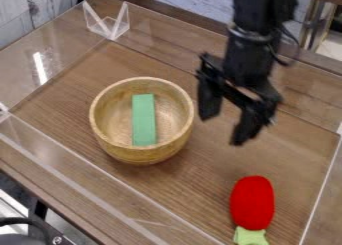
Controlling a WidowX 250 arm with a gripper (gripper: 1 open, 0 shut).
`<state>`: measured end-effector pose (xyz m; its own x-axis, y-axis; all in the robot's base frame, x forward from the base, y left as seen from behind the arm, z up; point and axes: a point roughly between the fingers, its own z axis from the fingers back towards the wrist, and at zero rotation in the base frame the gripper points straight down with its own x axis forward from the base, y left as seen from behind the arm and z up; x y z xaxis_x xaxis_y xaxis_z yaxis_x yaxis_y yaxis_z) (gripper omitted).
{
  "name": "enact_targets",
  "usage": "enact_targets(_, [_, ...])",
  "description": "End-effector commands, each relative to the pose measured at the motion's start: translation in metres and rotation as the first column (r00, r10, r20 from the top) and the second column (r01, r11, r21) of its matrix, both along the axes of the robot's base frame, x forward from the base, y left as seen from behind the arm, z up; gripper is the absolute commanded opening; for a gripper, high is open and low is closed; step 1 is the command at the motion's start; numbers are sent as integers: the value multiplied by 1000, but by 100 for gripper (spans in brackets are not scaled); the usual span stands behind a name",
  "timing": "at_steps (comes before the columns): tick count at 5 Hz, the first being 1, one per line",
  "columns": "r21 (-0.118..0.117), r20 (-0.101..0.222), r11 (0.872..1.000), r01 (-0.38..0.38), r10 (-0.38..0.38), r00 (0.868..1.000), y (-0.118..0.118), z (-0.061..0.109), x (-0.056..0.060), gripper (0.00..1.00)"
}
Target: Move the red fruit to the left
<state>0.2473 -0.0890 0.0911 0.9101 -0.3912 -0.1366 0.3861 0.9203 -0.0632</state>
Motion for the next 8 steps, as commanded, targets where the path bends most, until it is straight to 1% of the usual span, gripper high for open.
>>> enact_targets(1, [-29, 89, 995, 97, -94, 992, -30, 11, -5, 100])
enact_targets(2, [-35, 128, 986, 164, -158, 979, -54, 5, -14, 100])
enact_targets(3, [-29, 184, 987, 160, -152, 971, -56, -1, -16, 100])
enact_targets(4, [-27, 224, 994, 105, -96, 970, -48, 8, -16, 100])
enact_targets(5, [-38, 255, 997, 64, -52, 966, -39, 8, -15, 100])
enact_targets(6, [-69, 272, 997, 44, -23, 962, -33, 6, -12, 100])
enact_targets(7, [-90, 286, 995, 41, -14, 958, -33, 3, -9, 100])
enact_targets(8, [-98, 286, 994, 44, -14, 958, -34, 2, -8, 100])
